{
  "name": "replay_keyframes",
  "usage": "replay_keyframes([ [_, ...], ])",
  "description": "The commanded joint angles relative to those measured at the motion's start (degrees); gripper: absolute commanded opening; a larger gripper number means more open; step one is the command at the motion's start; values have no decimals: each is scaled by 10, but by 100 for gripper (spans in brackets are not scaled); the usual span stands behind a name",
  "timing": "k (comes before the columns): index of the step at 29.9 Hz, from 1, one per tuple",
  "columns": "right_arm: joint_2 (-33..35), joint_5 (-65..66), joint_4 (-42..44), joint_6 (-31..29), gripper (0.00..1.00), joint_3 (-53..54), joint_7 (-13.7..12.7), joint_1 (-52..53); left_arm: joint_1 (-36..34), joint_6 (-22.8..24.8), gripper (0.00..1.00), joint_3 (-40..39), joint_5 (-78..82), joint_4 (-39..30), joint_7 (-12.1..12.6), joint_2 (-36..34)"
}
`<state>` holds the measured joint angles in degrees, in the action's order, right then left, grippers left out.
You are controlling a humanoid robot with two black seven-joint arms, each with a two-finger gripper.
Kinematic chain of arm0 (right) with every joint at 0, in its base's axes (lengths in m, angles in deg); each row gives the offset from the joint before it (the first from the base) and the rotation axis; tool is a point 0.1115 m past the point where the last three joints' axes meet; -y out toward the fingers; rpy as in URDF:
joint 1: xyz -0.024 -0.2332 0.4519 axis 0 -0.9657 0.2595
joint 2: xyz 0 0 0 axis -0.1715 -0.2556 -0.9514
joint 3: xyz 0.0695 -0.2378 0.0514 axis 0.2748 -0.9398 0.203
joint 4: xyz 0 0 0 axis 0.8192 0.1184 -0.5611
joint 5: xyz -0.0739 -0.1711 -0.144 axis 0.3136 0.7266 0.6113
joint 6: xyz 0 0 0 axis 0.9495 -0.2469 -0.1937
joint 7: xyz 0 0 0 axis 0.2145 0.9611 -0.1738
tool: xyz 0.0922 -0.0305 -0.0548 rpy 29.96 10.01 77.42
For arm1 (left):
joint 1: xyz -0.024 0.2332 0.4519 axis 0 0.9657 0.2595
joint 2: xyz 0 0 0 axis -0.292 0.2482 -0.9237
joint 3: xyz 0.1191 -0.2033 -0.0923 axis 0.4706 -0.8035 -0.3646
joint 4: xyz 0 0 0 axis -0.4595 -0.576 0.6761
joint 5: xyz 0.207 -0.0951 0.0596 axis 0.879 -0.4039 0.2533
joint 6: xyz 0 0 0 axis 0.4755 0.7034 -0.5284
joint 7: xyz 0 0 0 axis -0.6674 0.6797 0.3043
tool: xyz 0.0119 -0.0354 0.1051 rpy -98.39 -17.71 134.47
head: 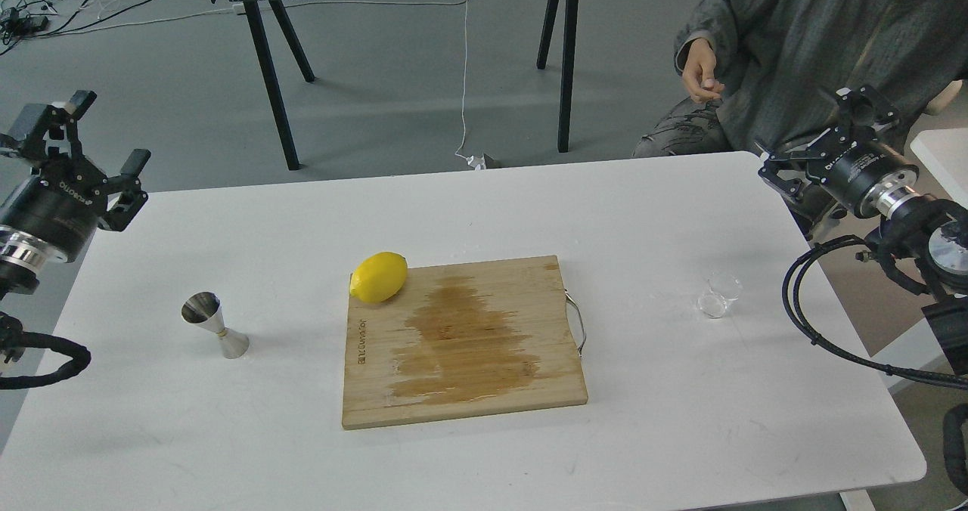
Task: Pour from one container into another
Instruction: 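Lower the left gripper toward the steel jigger near the table edge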
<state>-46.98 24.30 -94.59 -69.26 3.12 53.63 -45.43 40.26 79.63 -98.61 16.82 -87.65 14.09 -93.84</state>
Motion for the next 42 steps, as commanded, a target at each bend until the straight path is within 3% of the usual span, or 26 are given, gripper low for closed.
replay_keyframes([
  [1, 1, 0, -1, 0, 99, 6, 0, 1, 2, 0, 99, 0, 0, 0, 0, 0],
  [18, 3, -2, -7, 0, 99, 11, 1, -5, -24, 0, 99, 2, -22, 47, 0, -13],
  [25, 6, -2, -6, 0, 99, 12, 1, -13, -70, 0, 100, 0, 224, 28, 0, -36],
  [29, 6, -2, -6, 0, 99, 12, 1, -13, -64, 0, 99, 3, 391, -68, 0, -49],
  [30, 7, -2, -6, 0, 99, 12, 1, -13, -57, -15, 99, 5, 428, -103, 0, -61],
  [36, 12, -2, -6, 0, 99, 12, 1, -17, 40, -327, 100, 37, 550, -254, 0, -130],
  [41, 12, -2, -5, 0, 99, 11, 1, -19, 131, -560, 100, 42, 624, -291, 0, -157],
  [42, 12, -1, -5, 0, 99, 11, 1, -19, 149, -560, 100, 42, 640, -291, 0, -161],
])
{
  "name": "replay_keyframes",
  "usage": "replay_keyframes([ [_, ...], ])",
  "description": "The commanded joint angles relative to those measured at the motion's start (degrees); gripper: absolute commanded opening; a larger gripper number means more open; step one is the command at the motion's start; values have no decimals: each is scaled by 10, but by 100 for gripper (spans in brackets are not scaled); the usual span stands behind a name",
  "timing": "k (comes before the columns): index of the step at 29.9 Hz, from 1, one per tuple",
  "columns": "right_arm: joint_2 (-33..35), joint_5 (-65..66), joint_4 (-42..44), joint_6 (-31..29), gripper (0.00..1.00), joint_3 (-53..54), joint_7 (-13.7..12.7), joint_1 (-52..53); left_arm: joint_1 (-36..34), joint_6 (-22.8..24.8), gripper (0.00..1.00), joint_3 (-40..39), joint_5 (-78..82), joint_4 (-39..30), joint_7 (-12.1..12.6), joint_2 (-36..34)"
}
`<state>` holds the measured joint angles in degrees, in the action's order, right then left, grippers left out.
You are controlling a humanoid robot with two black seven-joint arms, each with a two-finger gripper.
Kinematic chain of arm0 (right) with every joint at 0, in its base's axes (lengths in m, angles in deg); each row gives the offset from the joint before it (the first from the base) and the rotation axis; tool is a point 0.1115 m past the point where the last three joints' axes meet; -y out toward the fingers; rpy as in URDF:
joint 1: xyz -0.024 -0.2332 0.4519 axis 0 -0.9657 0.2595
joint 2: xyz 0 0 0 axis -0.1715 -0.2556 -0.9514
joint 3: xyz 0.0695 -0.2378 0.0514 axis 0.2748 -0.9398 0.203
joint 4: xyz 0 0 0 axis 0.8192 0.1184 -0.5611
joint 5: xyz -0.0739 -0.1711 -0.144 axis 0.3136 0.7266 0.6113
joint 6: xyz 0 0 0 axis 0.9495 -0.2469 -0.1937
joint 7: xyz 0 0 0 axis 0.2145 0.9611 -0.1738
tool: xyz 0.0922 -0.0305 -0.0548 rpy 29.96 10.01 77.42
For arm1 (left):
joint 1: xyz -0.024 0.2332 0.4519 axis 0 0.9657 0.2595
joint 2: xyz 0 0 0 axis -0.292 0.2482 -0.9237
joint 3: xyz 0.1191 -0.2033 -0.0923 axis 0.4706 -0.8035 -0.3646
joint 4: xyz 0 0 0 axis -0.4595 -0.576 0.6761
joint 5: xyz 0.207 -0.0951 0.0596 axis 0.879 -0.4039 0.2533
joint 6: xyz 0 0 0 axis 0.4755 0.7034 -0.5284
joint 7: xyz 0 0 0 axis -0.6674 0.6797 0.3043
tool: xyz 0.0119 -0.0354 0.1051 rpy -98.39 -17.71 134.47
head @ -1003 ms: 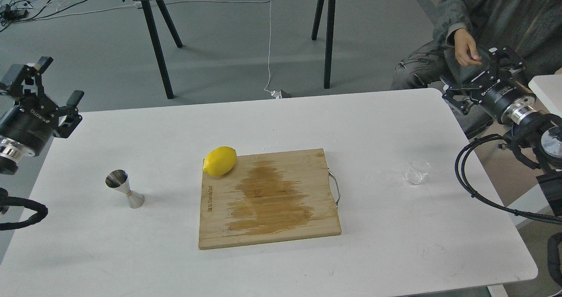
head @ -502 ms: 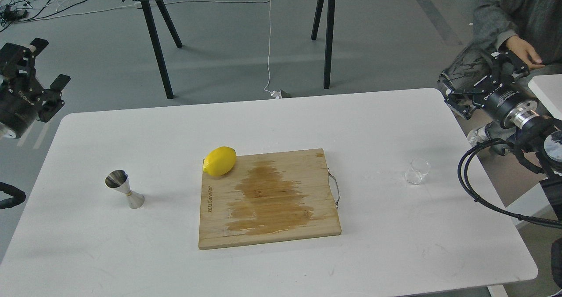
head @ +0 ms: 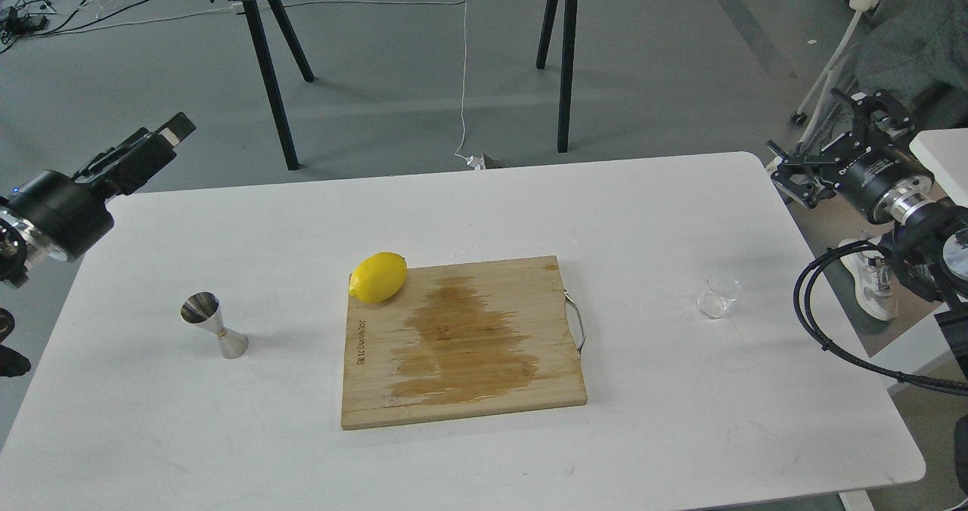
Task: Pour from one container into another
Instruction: 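Lower the left gripper toward the steel jigger near the table edge, then grasp the steel jigger with the left gripper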
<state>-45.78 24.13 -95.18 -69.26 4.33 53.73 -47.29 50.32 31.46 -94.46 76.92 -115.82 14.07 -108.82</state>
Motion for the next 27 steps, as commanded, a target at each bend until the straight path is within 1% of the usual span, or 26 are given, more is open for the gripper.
replay_keyframes([
  [1, 0, 1, 2, 0, 99, -1, 0, 0, 68, -78, 100, 1, 59, -9, 0, -16],
  [7, 0, 1, 3, 0, 99, -4, -1, -1, 165, -78, 99, -3, 141, 1, 0, -11],
  [11, 0, 1, 2, 0, 99, -8, 0, -9, 211, -78, 99, -6, 166, 45, 0, 6],
  [16, 0, 1, 2, 0, 99, -7, -1, -12, 243, -78, 99, 2, 168, 101, 0, 46],
  [20, 0, 1, 2, 0, 99, -6, -1, -12, 239, -78, 99, 3, 176, 123, 0, 85],
  [22, 0, 1, 1, 0, 99, -6, 0, -13, 233, -78, 99, 2, 177, 146, 0, 106],
  [27, 3, 1, 2, 0, 99, -5, -1, -15, 182, -78, 99, 23, 181, 197, 0, 142],
])
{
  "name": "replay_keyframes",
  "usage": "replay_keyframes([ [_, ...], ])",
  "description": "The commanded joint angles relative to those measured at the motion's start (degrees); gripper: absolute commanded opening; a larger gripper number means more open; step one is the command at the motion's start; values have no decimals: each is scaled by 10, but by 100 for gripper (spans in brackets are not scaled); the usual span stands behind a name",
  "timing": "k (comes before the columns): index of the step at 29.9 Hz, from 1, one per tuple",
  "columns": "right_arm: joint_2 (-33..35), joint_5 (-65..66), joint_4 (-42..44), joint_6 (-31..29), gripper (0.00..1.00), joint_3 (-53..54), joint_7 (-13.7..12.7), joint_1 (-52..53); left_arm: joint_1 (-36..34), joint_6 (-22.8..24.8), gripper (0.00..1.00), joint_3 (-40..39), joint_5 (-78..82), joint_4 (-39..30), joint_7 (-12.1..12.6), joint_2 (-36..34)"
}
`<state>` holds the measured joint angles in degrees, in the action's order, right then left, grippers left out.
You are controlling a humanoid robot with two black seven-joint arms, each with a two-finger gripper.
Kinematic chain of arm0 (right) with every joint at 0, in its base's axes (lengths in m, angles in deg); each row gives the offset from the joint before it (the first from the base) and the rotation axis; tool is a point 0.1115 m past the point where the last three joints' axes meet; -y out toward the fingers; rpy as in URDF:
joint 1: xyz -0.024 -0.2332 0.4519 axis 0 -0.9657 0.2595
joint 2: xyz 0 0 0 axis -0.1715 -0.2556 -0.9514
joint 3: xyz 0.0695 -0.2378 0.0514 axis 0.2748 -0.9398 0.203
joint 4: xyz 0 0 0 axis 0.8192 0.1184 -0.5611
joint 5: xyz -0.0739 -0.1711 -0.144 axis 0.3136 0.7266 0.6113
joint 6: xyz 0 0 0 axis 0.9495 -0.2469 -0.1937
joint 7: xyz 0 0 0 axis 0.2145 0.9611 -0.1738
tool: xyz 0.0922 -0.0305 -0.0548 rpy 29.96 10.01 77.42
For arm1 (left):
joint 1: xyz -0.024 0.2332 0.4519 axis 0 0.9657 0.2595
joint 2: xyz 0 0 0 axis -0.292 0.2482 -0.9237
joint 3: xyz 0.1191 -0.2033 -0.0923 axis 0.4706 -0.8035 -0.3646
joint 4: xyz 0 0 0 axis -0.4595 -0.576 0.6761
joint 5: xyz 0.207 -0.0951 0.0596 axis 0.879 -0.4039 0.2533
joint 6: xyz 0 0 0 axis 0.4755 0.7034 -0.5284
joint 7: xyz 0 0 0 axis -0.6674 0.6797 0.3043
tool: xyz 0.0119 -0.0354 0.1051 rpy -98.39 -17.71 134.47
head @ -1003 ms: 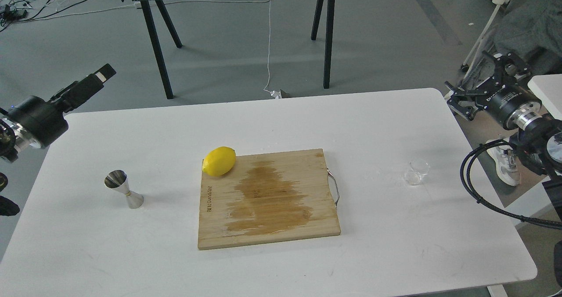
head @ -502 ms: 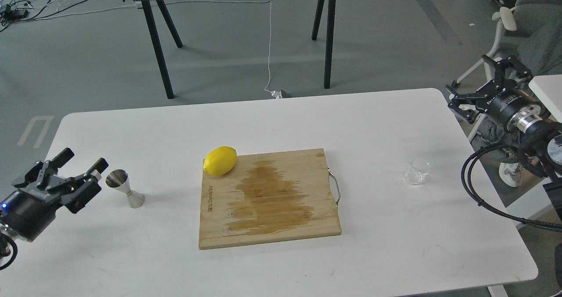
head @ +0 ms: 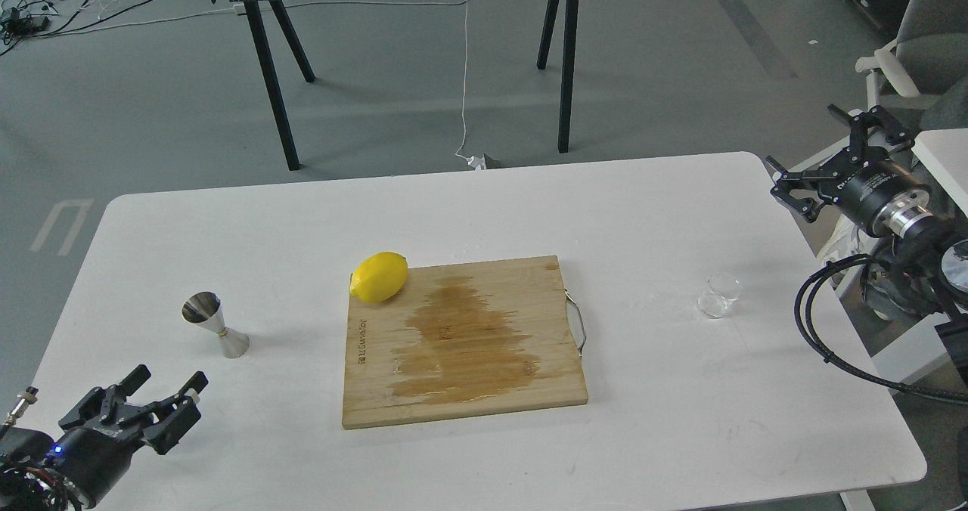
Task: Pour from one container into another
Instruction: 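Grasp the steel jigger with the left gripper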
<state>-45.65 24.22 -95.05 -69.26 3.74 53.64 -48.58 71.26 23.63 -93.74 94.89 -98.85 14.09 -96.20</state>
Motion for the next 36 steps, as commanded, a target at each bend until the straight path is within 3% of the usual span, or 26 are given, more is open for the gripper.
replay_keyframes([
  [1, 1, 0, 0, 0, 99, 1, 0, -3, -38, 0, 99, 25, 0, 37, 0, 20],
  [11, 1, 0, -1, 0, 99, 2, 1, -7, -88, 0, 99, 51, -2, 94, 0, 70],
  [25, 2, -1, -2, 0, 99, 5, 0, -18, -144, 0, 97, 59, -4, 132, 0, 90],
  [36, 7, -1, -2, 0, 99, 6, 0, -19, -176, 0, 83, 73, -4, 199, 0, 138],
])
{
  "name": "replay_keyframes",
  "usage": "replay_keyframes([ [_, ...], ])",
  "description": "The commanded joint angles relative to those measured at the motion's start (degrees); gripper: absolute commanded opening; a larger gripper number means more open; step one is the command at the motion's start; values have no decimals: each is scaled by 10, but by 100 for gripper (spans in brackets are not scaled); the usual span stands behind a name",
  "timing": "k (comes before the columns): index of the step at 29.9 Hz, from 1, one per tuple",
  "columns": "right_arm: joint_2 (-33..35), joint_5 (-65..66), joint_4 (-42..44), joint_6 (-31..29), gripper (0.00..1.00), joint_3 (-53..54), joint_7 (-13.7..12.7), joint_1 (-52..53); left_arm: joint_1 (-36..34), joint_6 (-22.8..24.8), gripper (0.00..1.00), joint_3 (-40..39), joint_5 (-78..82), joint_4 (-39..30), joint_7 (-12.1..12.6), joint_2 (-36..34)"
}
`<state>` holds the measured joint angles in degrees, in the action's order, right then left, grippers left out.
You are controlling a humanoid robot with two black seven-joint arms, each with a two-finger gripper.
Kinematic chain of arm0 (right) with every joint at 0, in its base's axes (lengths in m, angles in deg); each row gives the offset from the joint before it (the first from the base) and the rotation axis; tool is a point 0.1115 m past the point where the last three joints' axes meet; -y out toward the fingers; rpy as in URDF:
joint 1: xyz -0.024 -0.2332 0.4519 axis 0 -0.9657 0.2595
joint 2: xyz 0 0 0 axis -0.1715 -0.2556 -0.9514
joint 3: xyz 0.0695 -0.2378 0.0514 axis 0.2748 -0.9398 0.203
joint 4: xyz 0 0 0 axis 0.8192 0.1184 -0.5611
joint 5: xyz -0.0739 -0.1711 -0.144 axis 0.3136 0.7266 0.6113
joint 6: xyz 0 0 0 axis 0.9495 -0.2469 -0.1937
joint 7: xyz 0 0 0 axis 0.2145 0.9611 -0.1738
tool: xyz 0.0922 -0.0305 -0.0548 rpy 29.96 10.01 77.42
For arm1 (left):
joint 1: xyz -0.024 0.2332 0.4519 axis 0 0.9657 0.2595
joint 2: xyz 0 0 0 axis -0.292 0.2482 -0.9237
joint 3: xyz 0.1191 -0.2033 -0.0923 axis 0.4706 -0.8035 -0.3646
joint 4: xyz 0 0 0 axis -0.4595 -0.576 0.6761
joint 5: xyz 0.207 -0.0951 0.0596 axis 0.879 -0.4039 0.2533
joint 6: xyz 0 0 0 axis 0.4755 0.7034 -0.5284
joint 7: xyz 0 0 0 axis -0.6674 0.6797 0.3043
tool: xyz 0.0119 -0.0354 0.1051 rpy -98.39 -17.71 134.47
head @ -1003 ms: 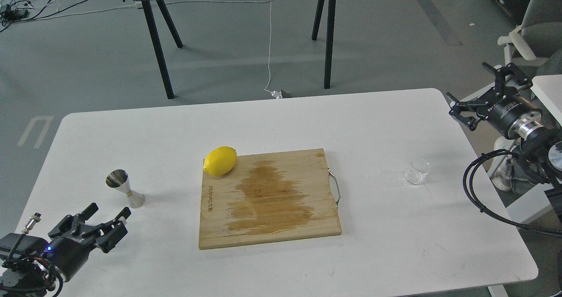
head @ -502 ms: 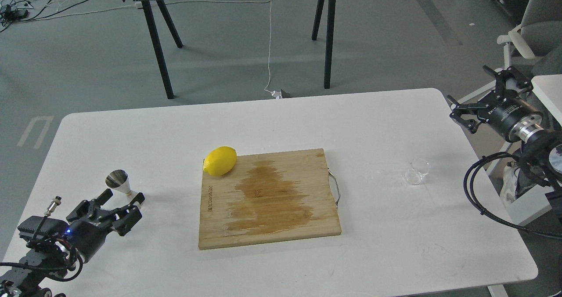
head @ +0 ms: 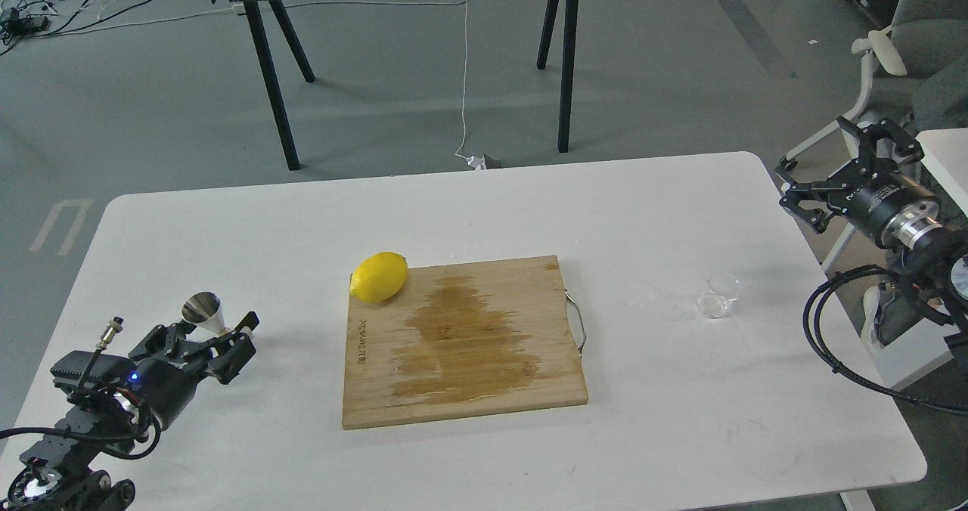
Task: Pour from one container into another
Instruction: 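Grasp the steel jigger with the left gripper, then lift the jigger and carry it onto the wooden cutting board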
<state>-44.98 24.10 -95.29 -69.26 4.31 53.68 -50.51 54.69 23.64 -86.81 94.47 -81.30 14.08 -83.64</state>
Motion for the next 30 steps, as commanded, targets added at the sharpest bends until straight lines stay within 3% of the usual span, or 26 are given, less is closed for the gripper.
replay_keyframes([
  [1, 0, 0, 0, 0, 99, 0, 0, 0, -14, 0, 81, 5, 0, 34, 0, 17],
  [5, 4, -1, 0, 0, 99, 0, 0, 0, -28, 0, 64, 6, 0, 69, 0, 34],
  [8, 4, 0, 0, 0, 99, 0, 0, -2, -40, 0, 36, 6, 0, 97, 0, 46],
  [10, 4, 0, 0, 0, 99, 0, 0, -3, -49, 0, 12, 6, -1, 109, 0, 54],
  [11, 4, 0, 0, 0, 99, 0, 0, -3, -51, 0, 7, 6, 0, 109, 0, 55],
  [22, 4, 0, 0, 0, 99, 1, 0, -6, -59, 0, 2, 6, 2, 97, 0, 48],
  [25, 4, 0, 0, 0, 99, 1, 0, -6, -74, 0, 2, 5, 2, 74, 0, 47],
  [30, 4, 0, 4, 0, 99, 2, 0, -2, -143, 0, 3, 5, 2, -20, 0, 6],
])
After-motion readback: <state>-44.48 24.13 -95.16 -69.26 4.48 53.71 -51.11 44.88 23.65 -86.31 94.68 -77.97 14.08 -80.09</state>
